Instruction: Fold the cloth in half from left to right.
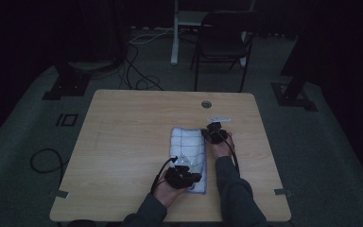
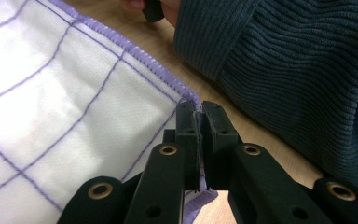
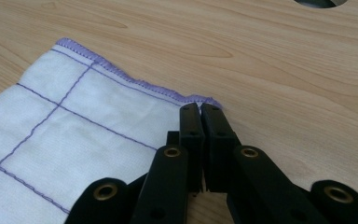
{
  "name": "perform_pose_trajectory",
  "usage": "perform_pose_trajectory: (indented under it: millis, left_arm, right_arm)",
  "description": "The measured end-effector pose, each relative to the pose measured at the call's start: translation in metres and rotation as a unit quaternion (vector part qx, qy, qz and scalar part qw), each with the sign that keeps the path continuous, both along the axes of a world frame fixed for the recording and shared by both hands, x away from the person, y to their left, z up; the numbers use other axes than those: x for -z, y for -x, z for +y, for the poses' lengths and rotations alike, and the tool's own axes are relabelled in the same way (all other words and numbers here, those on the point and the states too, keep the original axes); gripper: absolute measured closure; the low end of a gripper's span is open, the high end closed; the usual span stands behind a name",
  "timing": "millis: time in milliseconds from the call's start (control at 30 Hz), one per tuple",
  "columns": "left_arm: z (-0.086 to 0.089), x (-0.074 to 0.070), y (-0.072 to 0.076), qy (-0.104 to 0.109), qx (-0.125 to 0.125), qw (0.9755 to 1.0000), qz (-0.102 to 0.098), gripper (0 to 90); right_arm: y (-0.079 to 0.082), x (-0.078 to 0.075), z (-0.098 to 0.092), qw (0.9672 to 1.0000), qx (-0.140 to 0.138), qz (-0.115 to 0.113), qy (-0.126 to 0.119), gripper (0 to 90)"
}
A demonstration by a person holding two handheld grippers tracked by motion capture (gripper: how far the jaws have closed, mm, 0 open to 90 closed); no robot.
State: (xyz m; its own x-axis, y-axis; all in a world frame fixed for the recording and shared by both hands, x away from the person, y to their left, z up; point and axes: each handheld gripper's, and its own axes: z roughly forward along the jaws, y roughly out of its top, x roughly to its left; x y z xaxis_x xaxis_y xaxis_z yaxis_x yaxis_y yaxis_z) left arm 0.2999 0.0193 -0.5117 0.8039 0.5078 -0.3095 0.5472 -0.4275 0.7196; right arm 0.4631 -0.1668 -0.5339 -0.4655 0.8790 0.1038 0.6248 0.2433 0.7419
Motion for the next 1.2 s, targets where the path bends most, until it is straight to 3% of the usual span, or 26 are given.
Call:
perform_pose_trajectory:
  millis: [200, 367, 733, 967, 1200]
  left_arm:
    - [-0.007, 0.003, 0.007, -0.005, 0.037, 0.9992, 0.01, 80.7]
    - [-0.006, 0.001, 0.013, -0.003, 0.049, 0.9988, 0.005, 75.7]
    - [0.025, -0.004, -0.006, -0.008, -0.014, 0.9996, -0.023, 71.1]
    - [0.047, -0.008, -0.026, -0.002, -0.06, 0.9974, -0.04, 67.3]
    - [0.07, -0.011, -0.045, -0.003, -0.101, 0.9935, -0.052, 66.0]
  right_arm:
    - [-0.002, 0.002, -0.001, 1.0, 0.003, 0.005, 0.001, 85.5]
    - [-0.003, 0.001, -0.004, 1.0, 0.006, 0.007, 0.003, 82.6]
    - [0.0, -0.003, -0.012, 0.9999, 0.016, 0.0, -0.004, 74.8]
    - [0.005, -0.007, -0.01, 0.9999, 0.013, -0.004, -0.008, 69.9]
    - [0.016, -0.012, -0.009, 0.9996, 0.012, -0.013, -0.022, 63.8]
